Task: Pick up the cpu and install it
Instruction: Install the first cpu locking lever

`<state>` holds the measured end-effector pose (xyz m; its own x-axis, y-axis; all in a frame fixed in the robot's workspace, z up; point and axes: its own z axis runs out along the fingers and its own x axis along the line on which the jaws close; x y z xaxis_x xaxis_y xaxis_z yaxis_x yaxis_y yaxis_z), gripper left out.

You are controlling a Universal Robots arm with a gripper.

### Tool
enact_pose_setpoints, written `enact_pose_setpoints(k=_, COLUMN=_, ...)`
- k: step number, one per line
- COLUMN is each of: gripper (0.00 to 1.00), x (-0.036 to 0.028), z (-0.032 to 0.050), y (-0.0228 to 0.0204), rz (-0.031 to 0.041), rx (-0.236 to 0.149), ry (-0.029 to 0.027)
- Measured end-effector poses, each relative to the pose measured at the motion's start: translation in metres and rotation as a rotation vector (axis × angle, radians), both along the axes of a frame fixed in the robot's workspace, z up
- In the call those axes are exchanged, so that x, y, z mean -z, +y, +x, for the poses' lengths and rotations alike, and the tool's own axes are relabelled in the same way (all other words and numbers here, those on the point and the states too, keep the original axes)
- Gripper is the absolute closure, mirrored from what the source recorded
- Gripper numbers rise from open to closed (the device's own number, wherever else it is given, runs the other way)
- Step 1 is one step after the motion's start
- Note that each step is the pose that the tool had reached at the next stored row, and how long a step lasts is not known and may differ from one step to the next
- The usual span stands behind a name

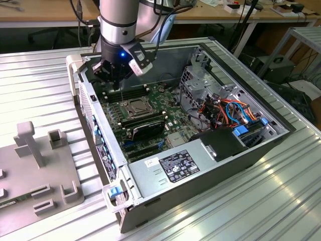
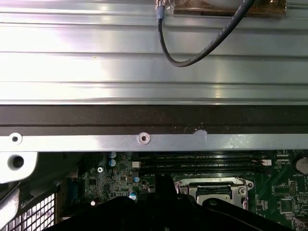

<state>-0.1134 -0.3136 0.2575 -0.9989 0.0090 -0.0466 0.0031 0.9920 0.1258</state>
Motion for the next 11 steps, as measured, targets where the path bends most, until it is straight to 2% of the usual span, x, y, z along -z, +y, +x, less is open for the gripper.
enact_pose_setpoints(k=1, gripper=0.89, x=0.0003, z=0.0000, y=-0.0006, rz=0.0027, rx=-0.002, ry=0.0000)
enact_pose_setpoints(k=7, gripper=0.89, x=0.0035, z=0.0017, y=-0.0013, rz=0.0085, rx=-0.008, ry=0.0000)
enact_pose_setpoints(k=11, gripper=0.89, x=0.0047, z=0.0134, y=-0.0013, rz=0.0118, rx=-0.008, ry=0.0000)
